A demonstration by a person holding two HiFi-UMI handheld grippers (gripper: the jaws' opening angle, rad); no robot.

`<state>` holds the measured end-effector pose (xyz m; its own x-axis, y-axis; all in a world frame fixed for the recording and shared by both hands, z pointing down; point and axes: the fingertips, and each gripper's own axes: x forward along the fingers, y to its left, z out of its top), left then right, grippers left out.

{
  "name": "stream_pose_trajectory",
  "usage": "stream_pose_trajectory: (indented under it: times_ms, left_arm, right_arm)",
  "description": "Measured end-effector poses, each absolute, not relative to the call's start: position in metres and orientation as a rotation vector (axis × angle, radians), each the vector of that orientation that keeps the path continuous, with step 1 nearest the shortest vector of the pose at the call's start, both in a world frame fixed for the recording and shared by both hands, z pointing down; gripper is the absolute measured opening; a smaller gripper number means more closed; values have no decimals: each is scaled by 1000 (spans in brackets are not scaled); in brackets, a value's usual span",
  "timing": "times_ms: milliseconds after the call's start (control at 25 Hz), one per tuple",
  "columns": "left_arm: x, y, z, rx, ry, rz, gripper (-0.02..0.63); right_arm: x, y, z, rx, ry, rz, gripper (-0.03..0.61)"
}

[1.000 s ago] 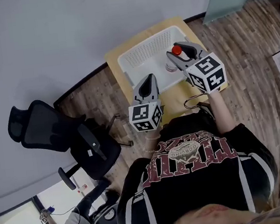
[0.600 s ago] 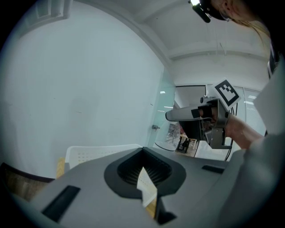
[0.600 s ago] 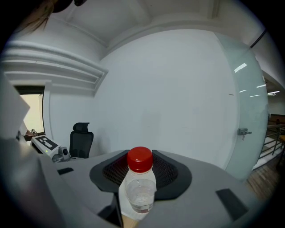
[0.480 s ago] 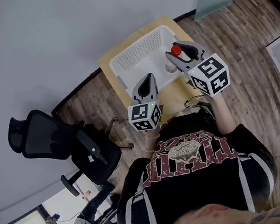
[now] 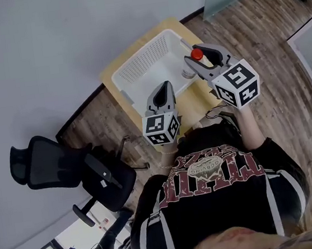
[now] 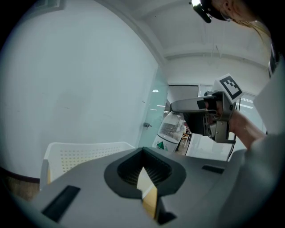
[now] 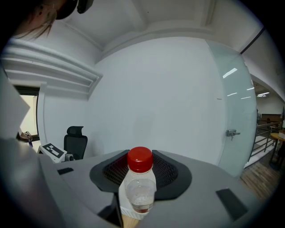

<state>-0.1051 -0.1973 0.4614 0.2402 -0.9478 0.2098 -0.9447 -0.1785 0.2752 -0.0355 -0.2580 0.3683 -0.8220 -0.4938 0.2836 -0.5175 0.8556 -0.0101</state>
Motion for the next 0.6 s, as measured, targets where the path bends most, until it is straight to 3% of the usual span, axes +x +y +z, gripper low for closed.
stream_pose_trajectory:
  times_ms: [600]
  left_arm:
    - [-68, -214, 468, 2234, -1637, 25, 48]
  right_arm:
    - [21, -268, 362, 929, -2716, 130, 169]
